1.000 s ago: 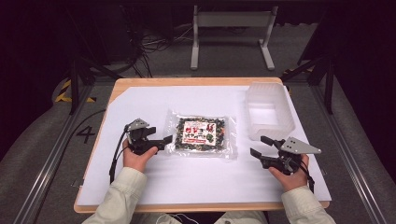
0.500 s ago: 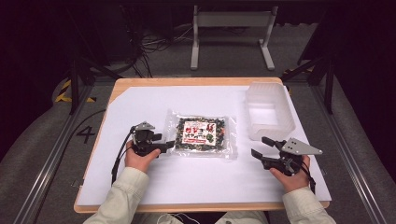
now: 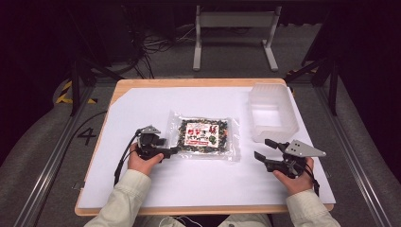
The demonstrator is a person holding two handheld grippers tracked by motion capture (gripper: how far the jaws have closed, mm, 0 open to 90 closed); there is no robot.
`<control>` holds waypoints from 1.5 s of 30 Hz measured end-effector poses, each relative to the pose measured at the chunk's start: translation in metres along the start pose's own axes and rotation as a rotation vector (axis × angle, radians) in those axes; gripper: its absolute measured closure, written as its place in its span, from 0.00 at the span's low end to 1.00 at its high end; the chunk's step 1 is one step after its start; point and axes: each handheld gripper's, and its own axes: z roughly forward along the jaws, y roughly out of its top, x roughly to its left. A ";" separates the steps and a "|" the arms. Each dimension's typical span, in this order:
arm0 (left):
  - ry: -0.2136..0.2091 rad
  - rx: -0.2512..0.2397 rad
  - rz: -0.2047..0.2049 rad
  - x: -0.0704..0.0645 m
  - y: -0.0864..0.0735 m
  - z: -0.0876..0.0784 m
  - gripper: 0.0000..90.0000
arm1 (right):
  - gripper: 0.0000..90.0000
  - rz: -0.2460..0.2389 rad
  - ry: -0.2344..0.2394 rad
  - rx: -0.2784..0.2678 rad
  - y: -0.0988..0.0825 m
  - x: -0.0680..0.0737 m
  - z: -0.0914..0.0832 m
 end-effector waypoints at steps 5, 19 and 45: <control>0.008 0.009 0.015 -0.003 0.000 0.001 0.33 | 0.37 0.000 0.002 -0.001 0.000 0.000 0.000; 0.025 0.037 0.039 -0.009 0.001 0.001 0.46 | 0.36 -0.002 0.009 -0.006 0.000 0.001 0.001; -0.083 -0.029 -0.198 -0.004 -0.006 -0.006 0.95 | 0.35 -0.003 0.022 -0.005 -0.001 0.000 0.002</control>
